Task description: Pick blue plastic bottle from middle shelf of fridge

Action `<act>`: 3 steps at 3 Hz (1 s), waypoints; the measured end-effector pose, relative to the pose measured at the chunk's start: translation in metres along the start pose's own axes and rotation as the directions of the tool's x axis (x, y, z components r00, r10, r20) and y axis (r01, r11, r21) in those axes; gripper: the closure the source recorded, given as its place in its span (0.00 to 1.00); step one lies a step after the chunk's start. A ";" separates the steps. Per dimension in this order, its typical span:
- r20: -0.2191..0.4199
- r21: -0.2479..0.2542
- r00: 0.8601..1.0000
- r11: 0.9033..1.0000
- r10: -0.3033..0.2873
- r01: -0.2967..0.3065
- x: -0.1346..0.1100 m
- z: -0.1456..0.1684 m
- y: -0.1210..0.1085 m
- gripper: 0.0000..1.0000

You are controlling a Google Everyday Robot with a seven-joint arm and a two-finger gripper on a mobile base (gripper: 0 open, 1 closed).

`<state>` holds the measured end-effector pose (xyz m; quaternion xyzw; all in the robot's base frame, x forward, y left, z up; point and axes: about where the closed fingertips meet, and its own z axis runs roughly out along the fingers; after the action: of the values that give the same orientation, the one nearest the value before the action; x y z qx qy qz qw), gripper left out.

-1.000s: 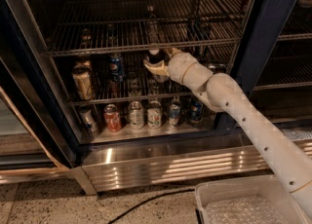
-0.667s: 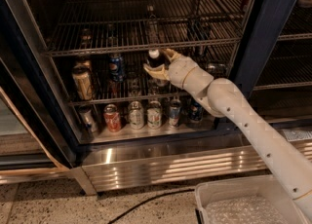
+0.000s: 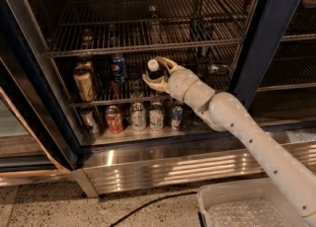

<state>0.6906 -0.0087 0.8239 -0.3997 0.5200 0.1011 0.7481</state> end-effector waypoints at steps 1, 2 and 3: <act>0.030 -0.002 0.999 1.000 -0.029 0.029 -0.017 -0.009 0.006 1.00; 0.082 -0.002 0.994 0.998 -0.067 0.067 -0.060 -0.015 -0.014 1.00; 0.087 -0.012 0.995 0.998 -0.054 0.056 -0.064 -0.017 -0.016 1.00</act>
Offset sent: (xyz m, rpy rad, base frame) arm -0.0415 -0.0154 0.1121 -0.0046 -0.1746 0.0584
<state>0.6596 -0.0141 0.8843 -0.4146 0.4753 0.1015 0.7694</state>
